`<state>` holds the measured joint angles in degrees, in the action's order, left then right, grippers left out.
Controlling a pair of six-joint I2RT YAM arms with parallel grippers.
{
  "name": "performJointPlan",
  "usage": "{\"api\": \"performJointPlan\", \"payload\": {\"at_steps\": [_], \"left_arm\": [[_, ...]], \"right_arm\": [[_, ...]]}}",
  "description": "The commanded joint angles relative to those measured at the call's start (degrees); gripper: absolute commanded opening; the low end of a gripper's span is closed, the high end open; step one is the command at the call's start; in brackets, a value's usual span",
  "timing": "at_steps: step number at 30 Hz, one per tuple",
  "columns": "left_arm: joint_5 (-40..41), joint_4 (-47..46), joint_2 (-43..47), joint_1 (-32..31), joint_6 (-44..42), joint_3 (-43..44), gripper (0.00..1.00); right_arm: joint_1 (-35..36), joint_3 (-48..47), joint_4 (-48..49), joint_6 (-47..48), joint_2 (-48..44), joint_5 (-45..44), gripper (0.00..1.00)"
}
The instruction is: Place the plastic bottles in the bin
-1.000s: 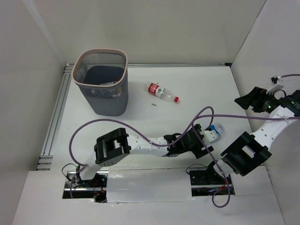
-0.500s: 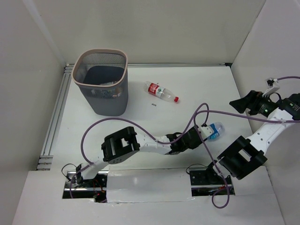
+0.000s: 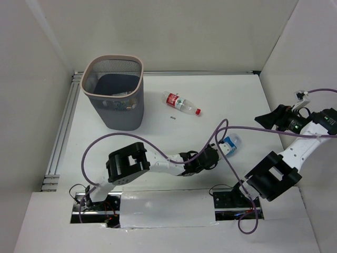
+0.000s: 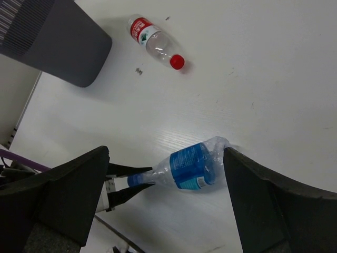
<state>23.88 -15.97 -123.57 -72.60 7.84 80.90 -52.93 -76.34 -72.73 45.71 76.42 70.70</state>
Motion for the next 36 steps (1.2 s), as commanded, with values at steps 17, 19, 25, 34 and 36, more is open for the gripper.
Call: {"api": "performJointPlan", "payload": {"at_steps": [17,19,25,34,36], "left_arm": [[8.4,3.5,27.4,4.1,0.8,-22.4,0.0],[9.0,4.0,32.4,6.0,-1.7,-22.5,0.0],[10.9,6.3,41.0,12.5,-7.7,-14.6,0.0],[13.1,4.7,51.0,20.5,-10.2,-6.6,0.0],[16.4,2.5,52.3,24.9,-10.2,-7.3,0.0]], "right_arm": [[32.7,7.4,38.1,-38.3,-2.7,-13.2,1.0],[32.2,6.8,37.1,-36.5,-2.1,-13.2,1.0],[28.3,6.8,35.9,-31.4,-2.1,-11.7,0.95],[29.2,10.1,35.5,-28.0,-3.1,-12.3,0.68],[30.9,10.7,36.9,-28.5,-3.1,-13.6,0.68]]}}
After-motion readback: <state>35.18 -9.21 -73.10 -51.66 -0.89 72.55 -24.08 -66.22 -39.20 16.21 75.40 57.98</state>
